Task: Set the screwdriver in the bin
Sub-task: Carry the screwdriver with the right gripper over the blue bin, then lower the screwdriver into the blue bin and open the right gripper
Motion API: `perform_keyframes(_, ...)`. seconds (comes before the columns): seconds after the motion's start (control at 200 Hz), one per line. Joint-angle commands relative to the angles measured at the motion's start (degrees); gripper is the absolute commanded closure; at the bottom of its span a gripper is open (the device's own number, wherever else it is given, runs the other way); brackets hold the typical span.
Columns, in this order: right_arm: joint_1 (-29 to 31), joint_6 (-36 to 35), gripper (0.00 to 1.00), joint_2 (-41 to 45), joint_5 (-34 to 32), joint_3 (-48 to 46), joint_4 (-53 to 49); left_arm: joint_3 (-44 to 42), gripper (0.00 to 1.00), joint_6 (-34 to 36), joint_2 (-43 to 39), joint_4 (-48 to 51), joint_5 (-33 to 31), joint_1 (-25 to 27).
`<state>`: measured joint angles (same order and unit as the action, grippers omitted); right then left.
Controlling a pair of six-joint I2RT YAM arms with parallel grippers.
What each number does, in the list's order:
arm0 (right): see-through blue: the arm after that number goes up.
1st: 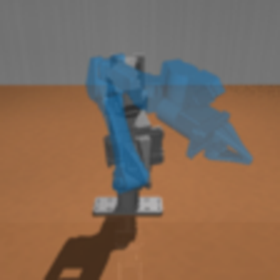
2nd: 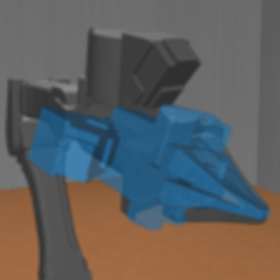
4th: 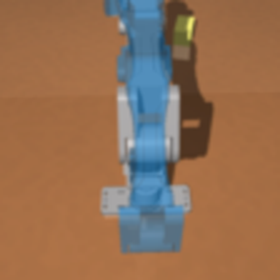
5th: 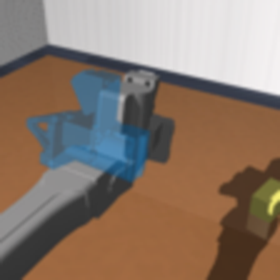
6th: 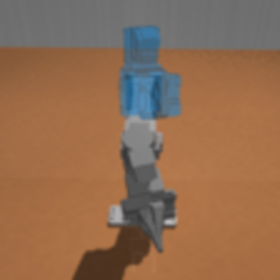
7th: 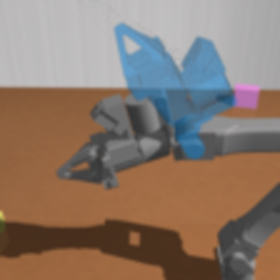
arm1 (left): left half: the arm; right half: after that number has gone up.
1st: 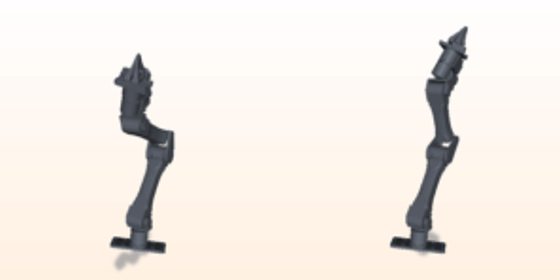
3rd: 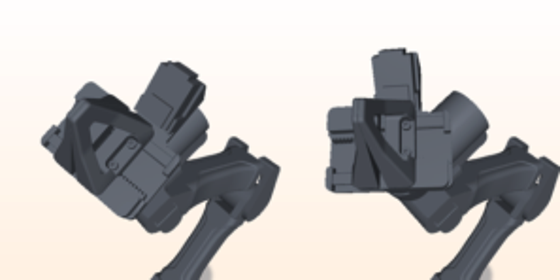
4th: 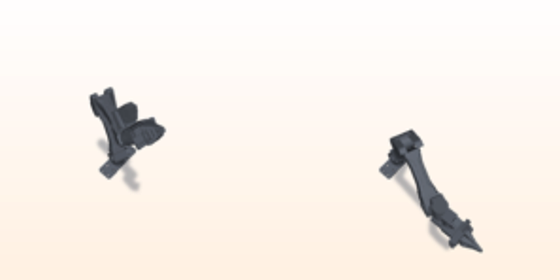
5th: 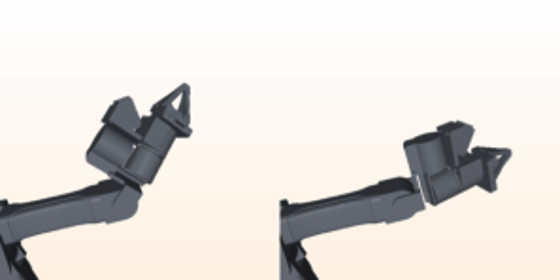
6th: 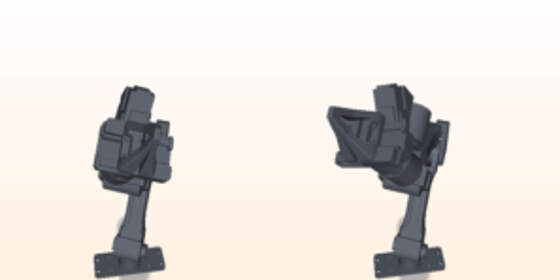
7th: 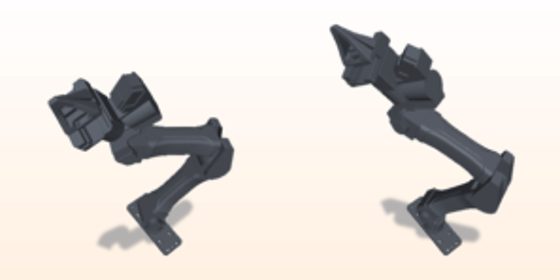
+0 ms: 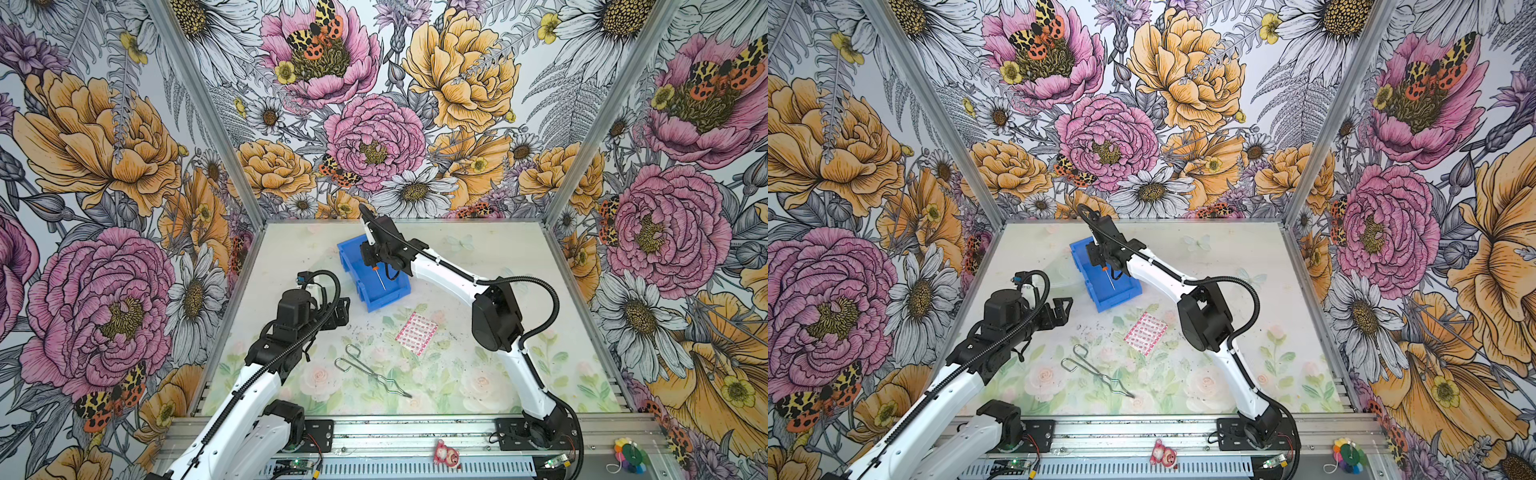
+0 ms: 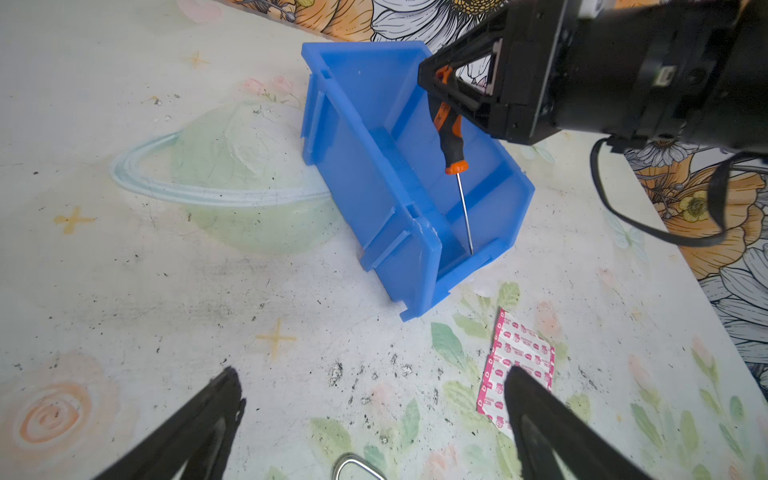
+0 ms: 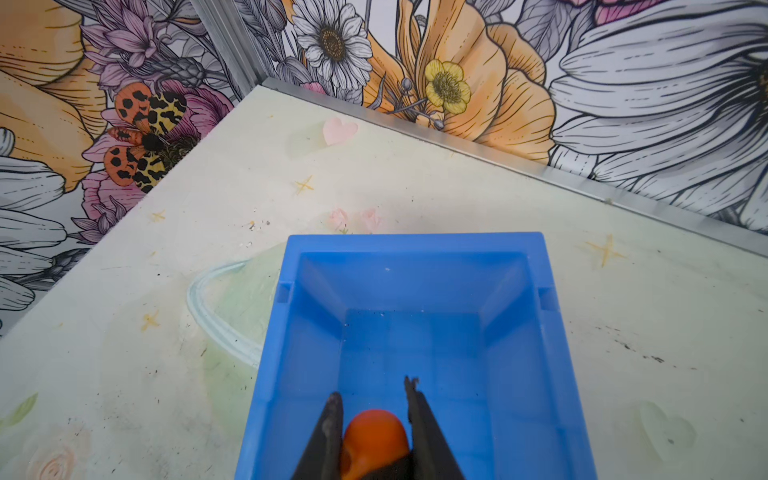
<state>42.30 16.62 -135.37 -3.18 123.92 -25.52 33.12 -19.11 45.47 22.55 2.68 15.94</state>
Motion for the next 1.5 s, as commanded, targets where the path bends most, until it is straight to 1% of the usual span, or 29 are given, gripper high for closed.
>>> perform_keyframes(0.0,-0.5,0.6,1.00,-2.7,-0.4,3.0,0.1,-0.2,0.01,-0.1,0.2,0.5,1.7,-0.5)
perform_keyframes(0.33,-0.7,1.3,1.00,-8.3,-0.2,7.0,0.1,-0.2,0.01,-0.2,0.6,0.8,2.2,-0.4)
perform_keyframes(0.646,-0.9,3.3,1.00,-11.9,1.1,7.3,-0.4,-0.2,0.01,-0.2,0.9,1.0,2.0,-0.4)
perform_keyframes(0.826,-0.9,3.2,1.00,-13.0,1.6,7.0,-1.0,-0.2,0.01,-0.1,1.1,0.9,1.7,-0.5)
perform_keyframes(0.941,-0.9,3.3,0.97,-13.5,1.6,6.7,-1.3,-0.2,0.02,0.0,1.5,0.7,1.8,-0.4)
perform_keyframes(1.491,-0.9,4.4,0.95,-14.2,1.7,5.0,-1.7,-0.3,0.01,0.0,0.8,0.4,1.8,-0.3)
